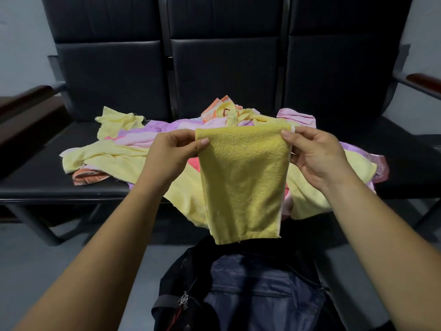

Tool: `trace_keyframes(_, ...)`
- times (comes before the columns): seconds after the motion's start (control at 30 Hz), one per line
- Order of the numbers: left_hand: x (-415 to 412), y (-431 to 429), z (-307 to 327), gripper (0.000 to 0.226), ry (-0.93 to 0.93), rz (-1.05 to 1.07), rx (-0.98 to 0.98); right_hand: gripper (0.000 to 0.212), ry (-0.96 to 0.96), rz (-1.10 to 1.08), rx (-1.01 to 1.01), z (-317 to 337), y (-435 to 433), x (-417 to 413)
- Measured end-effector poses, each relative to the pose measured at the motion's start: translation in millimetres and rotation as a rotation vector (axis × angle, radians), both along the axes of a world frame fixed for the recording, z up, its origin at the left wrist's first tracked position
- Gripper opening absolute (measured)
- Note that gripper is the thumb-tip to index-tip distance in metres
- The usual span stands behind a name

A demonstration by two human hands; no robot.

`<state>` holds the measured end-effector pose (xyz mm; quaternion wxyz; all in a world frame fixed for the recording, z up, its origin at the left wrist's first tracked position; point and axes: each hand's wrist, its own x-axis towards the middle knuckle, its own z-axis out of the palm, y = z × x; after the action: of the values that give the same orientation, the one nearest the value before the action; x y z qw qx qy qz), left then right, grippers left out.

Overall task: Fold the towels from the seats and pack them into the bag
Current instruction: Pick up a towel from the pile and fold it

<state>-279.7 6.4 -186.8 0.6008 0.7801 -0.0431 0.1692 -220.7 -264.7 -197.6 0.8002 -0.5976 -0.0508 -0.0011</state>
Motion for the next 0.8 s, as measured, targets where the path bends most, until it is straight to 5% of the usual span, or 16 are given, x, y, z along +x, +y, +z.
trace_keyframes(0.27, -4, -7, 4, 0.011, -0.085, 0.003, -0.114, 0.019, -0.126, -0.001, 0.035, 7, 5, -14)
trace_keyframes(0.47, -11, -19, 13, 0.019, -0.093, -0.118, -0.070, 0.107, -0.241, 0.260, -0.332, 5, 13, -19)
trace_keyframes(0.53, -12, -21, 12, 0.016, -0.080, -0.131, -0.074, 0.118, -0.233, 0.247, -0.393, 1, 20, -22)
trace_keyframes(0.6, -9, -22, 8, 0.020, -0.030, -0.093, -0.202, 0.115, -0.195, 0.206, -0.280, 0, 26, -24)
trace_keyframes(0.7, -3, -21, 1, 0.058, 0.214, -0.159, -0.464, 0.096, -0.097, 0.151, 0.029, 6, 28, -24)
trace_keyframes(0.8, -9, -25, -17, 0.041, 0.473, -0.394, -0.215, 0.080, 0.000, 0.077, 0.212, 11, 21, -20)
